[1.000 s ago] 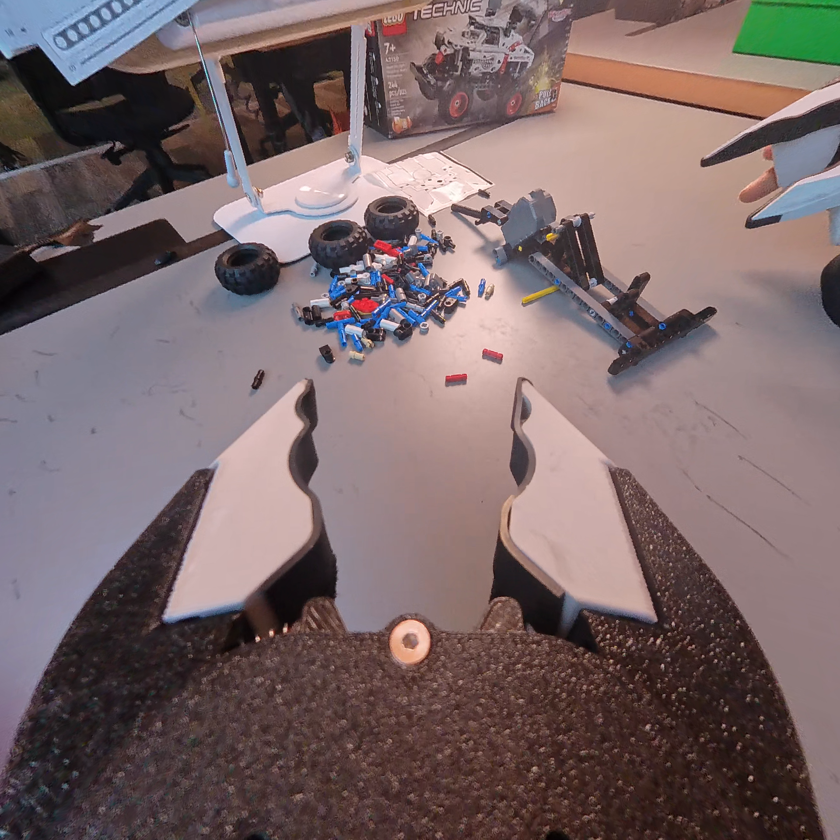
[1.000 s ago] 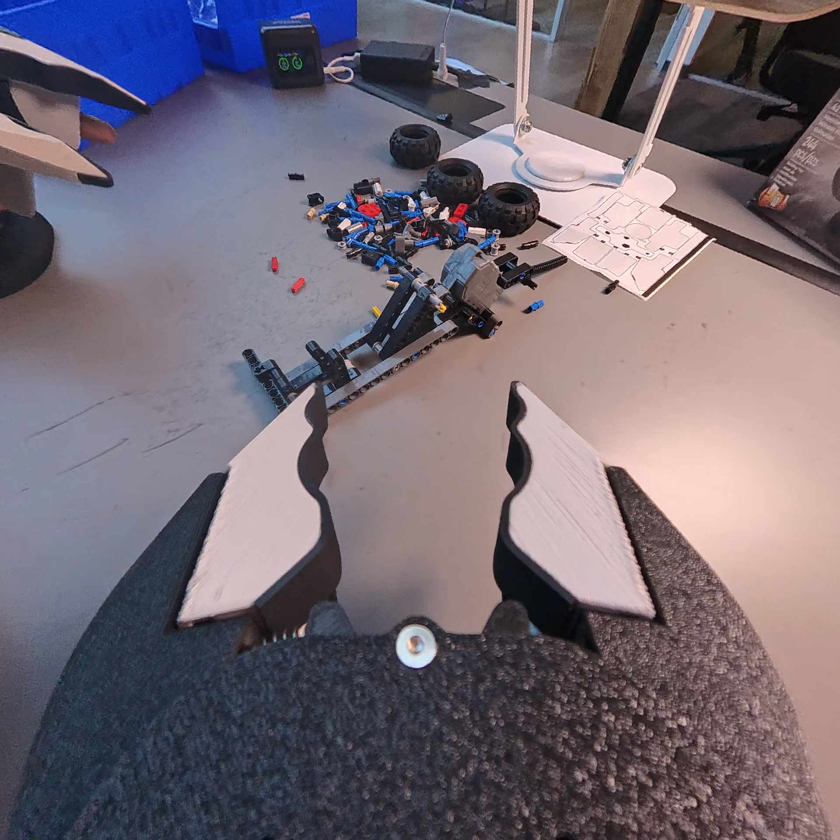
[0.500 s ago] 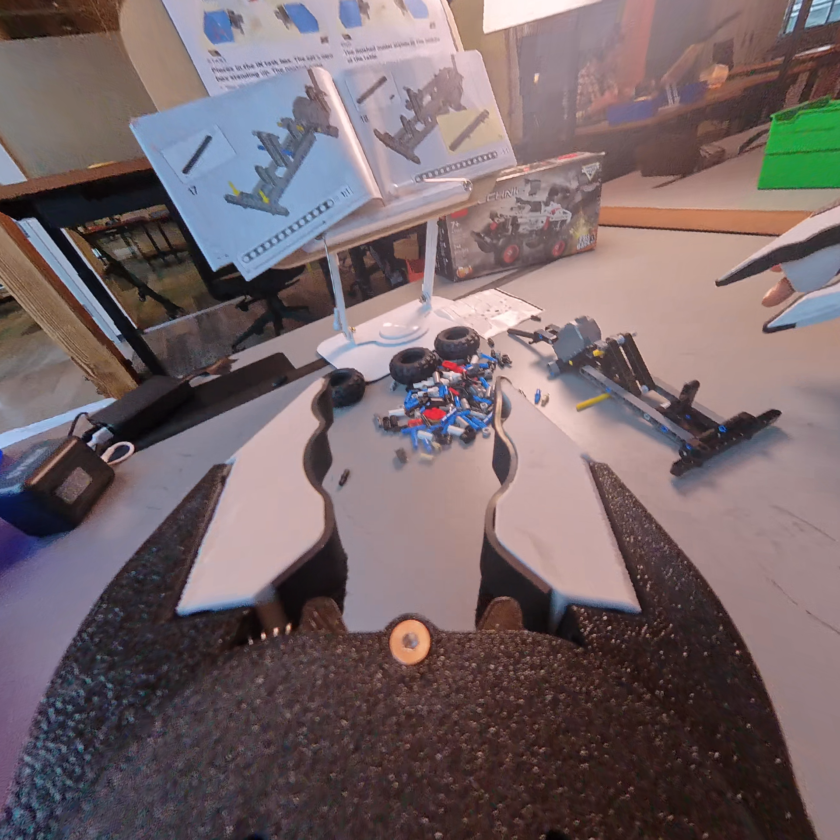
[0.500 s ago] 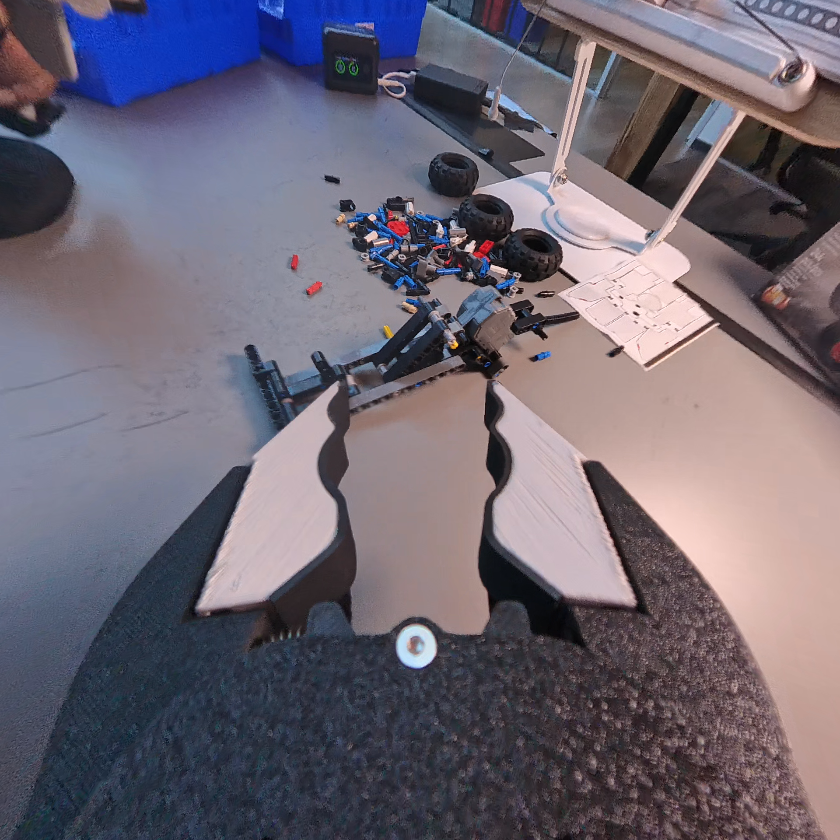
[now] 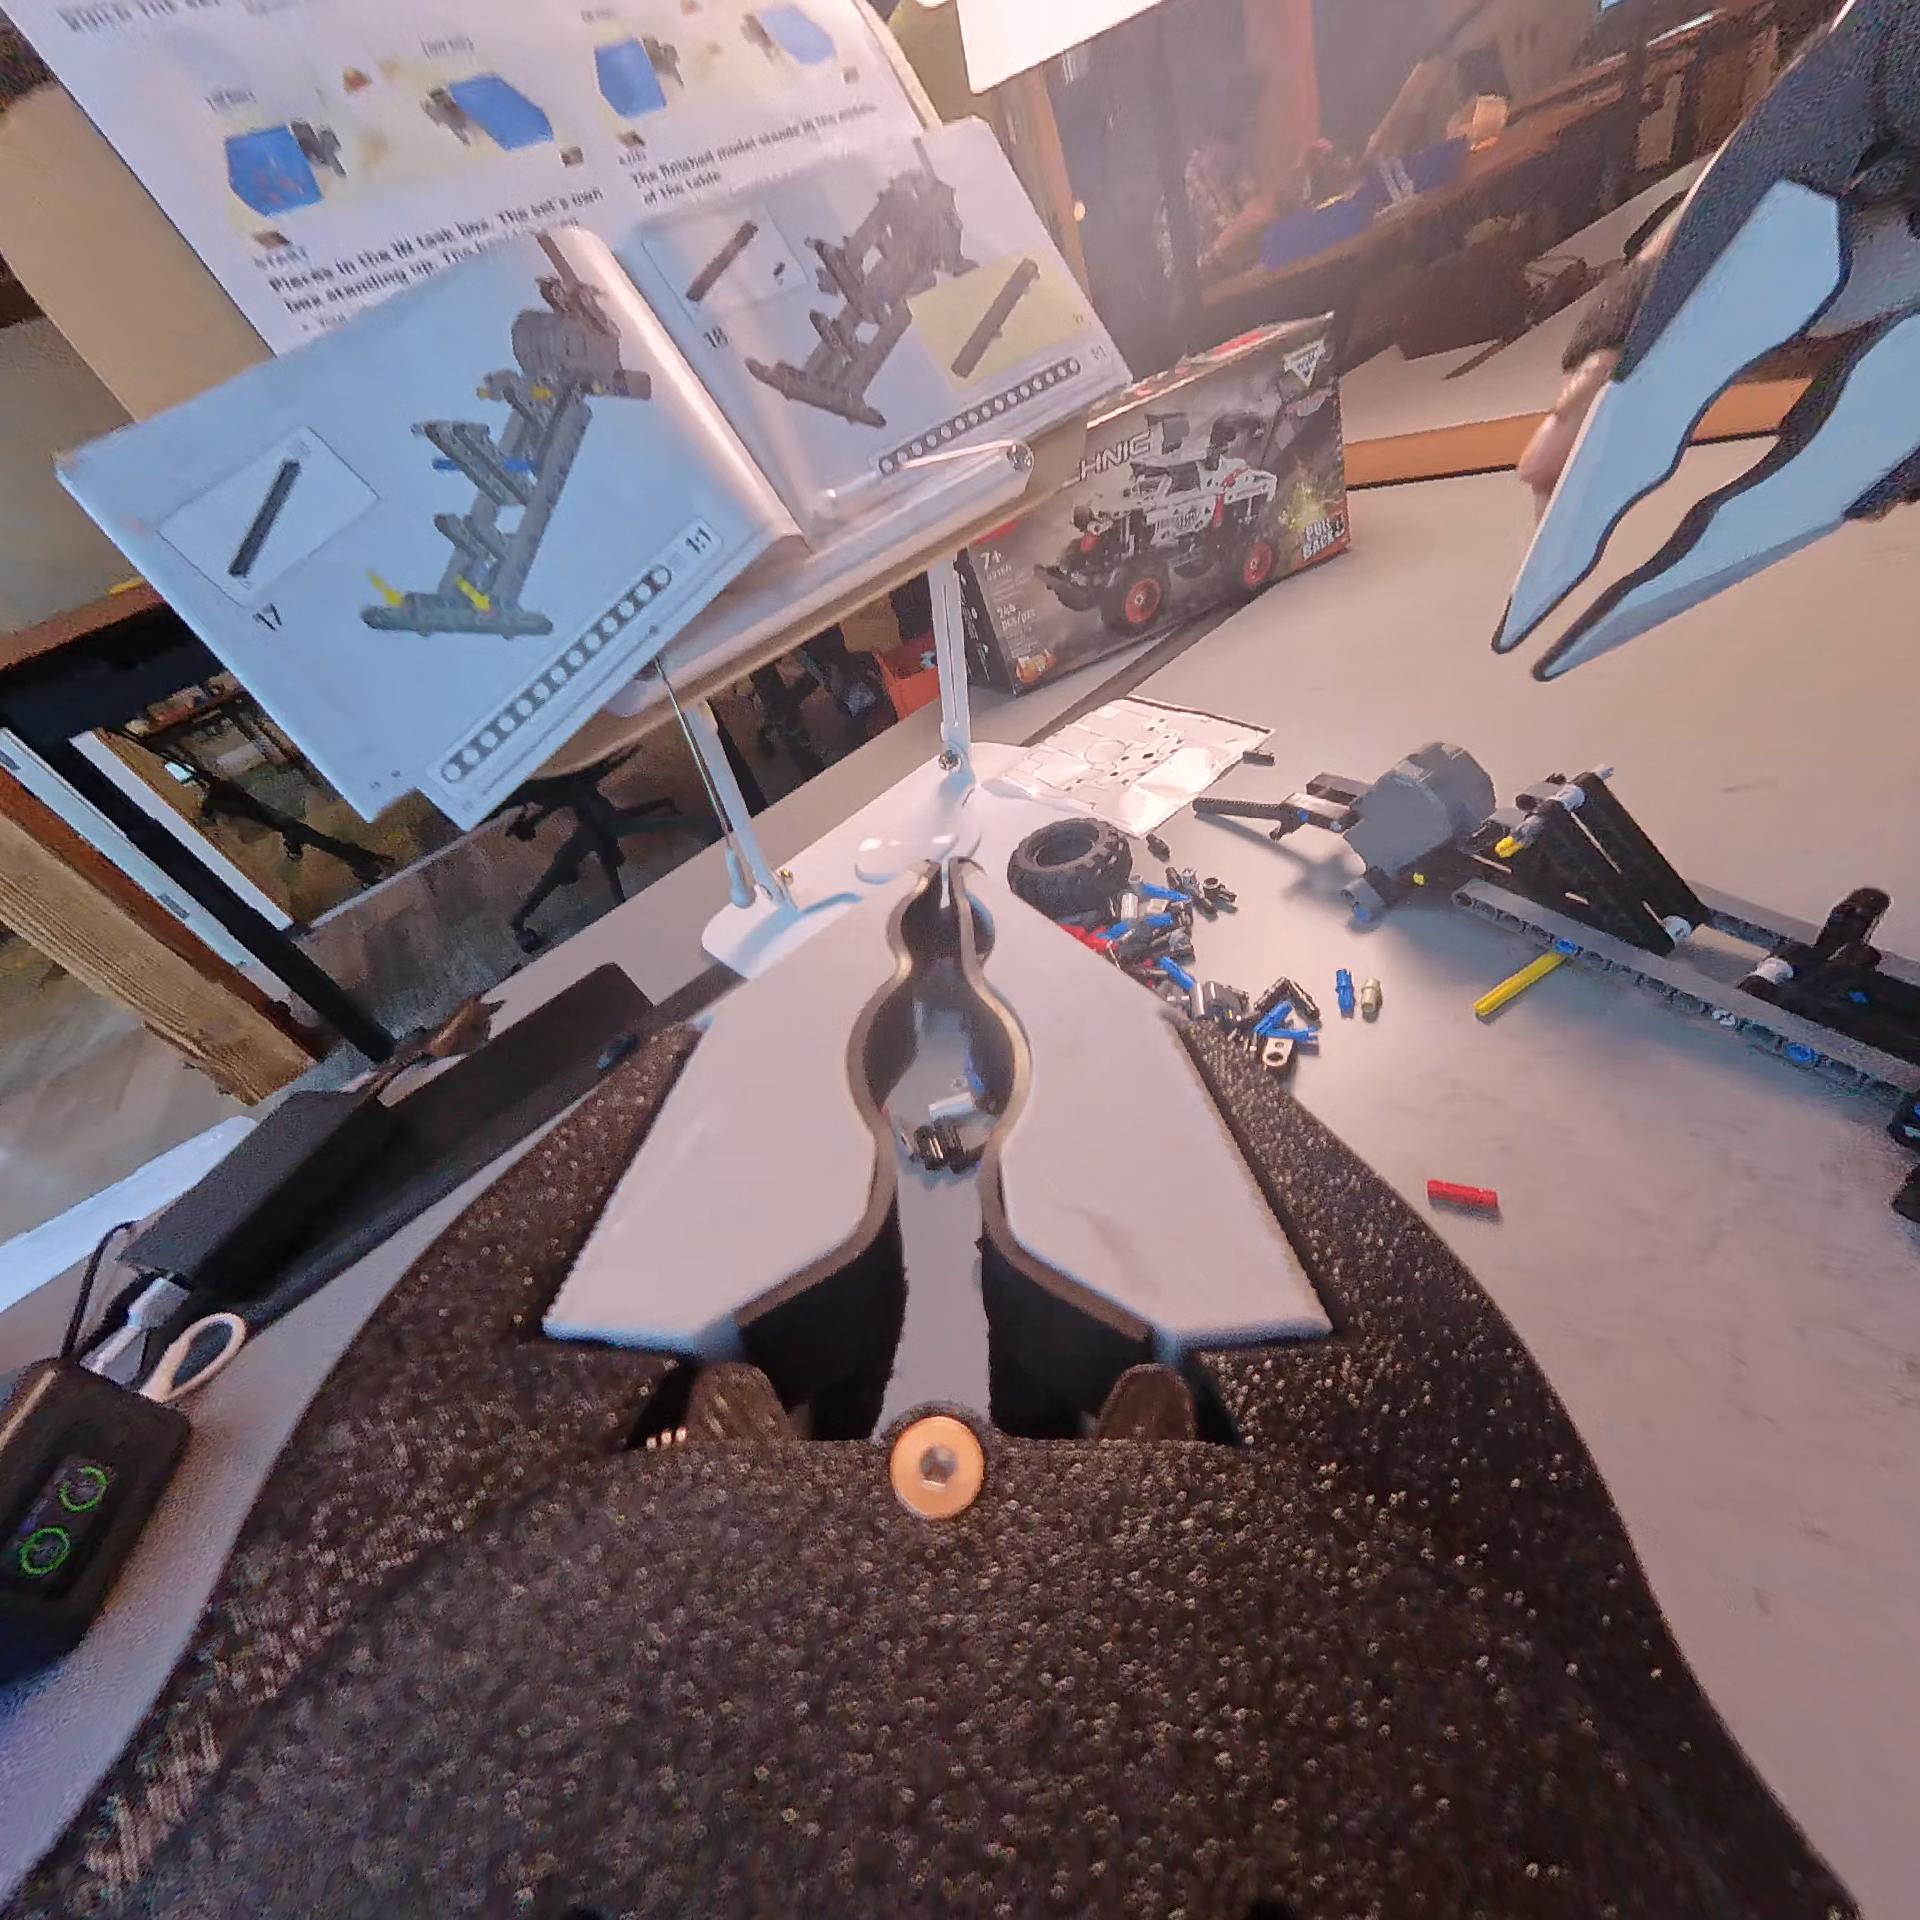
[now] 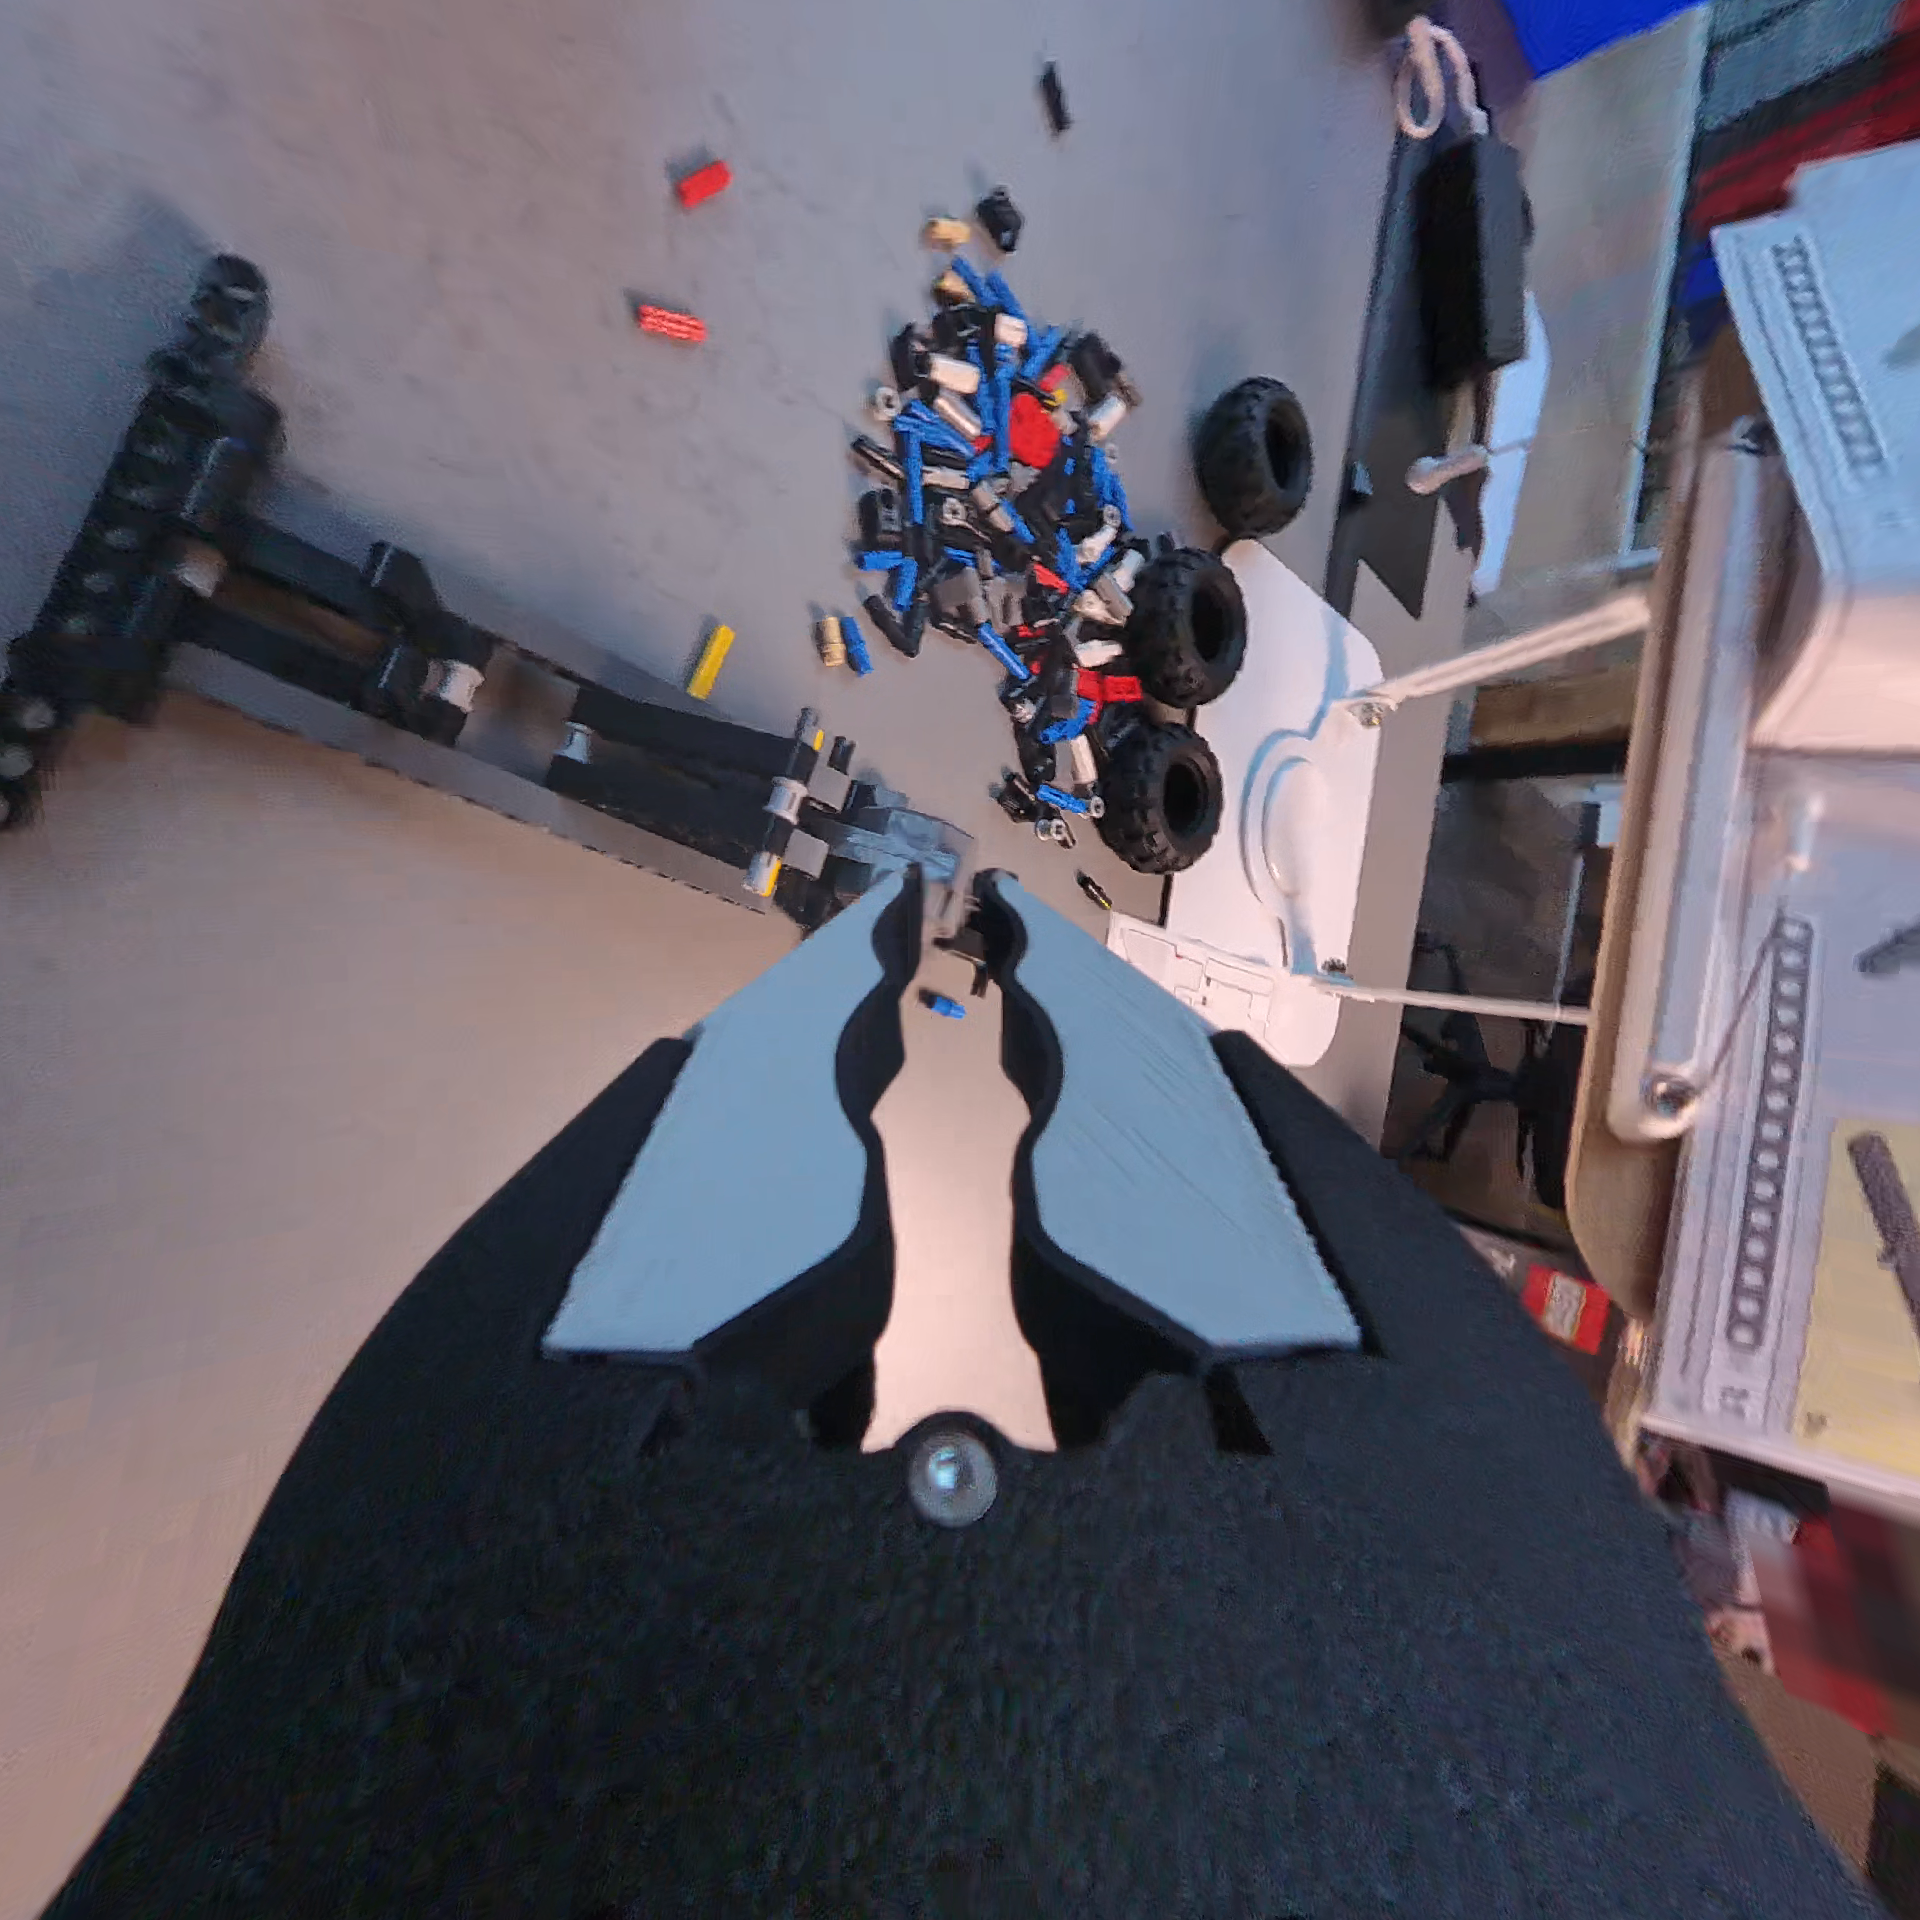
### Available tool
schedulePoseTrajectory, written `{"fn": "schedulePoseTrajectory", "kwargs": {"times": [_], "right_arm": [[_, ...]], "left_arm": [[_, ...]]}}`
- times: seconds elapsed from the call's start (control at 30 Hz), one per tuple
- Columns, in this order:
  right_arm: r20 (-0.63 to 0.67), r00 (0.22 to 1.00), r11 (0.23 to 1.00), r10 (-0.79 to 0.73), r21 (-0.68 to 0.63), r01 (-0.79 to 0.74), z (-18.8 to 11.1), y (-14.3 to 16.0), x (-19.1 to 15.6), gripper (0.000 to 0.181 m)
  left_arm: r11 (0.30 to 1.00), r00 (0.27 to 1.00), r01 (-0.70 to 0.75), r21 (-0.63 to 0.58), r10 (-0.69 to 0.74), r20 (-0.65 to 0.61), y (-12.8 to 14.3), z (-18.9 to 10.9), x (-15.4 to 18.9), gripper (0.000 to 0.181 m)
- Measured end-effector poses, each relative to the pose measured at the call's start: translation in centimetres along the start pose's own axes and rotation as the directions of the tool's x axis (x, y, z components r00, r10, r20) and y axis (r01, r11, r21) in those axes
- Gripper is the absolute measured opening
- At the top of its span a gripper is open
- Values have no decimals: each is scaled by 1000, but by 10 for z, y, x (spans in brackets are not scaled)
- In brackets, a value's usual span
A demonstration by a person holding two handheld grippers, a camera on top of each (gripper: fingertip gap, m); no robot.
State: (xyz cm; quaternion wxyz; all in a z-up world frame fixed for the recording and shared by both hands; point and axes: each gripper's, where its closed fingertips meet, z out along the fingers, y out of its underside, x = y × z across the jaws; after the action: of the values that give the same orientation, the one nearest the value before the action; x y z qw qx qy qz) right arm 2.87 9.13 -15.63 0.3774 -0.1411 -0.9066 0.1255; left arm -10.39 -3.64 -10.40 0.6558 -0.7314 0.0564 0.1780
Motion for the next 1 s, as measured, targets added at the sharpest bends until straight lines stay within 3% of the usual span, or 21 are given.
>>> {"fn": "schedulePoseTrajectory", "kwargs": {"times": [0.13,0.23,0.33,0.43,0.47,0.67,0.83,1.0], "right_arm": [[211,953,970,-218,-63,236,11,-6,-22,61],[325,878,917,-351,-67,392,25,-9,-39,84],[432,796,867,-423,-61,494,38,-4,-60,83],[499,760,857,-416,-65,512,42,2,-73,66],[509,776,876,-373,-82,475,42,3,-75,54],[481,867,968,-129,-130,216,35,4,-78,49],[458,885,965,83,-258,43,30,7,-77,48],[467,857,924,220,-382,-29,20,8,-87,47]], "left_arm": [[998,999,40,-47,-42,-28,20,0,1,1],[996,996,68,-61,-71,-46,26,-1,2,1],[993,994,86,-77,-91,-66,32,-2,5,2],[992,991,91,-91,-100,-94,36,-4,11,2],[991,989,94,-93,-104,-101,36,-5,12,2],[986,974,130,-100,-146,-174,32,-6,29,3],[977,873,79,-200,-164,-459,34,-13,101,28],[959,805,-102,-263,-76,-588,47,-21,150,34]]}}
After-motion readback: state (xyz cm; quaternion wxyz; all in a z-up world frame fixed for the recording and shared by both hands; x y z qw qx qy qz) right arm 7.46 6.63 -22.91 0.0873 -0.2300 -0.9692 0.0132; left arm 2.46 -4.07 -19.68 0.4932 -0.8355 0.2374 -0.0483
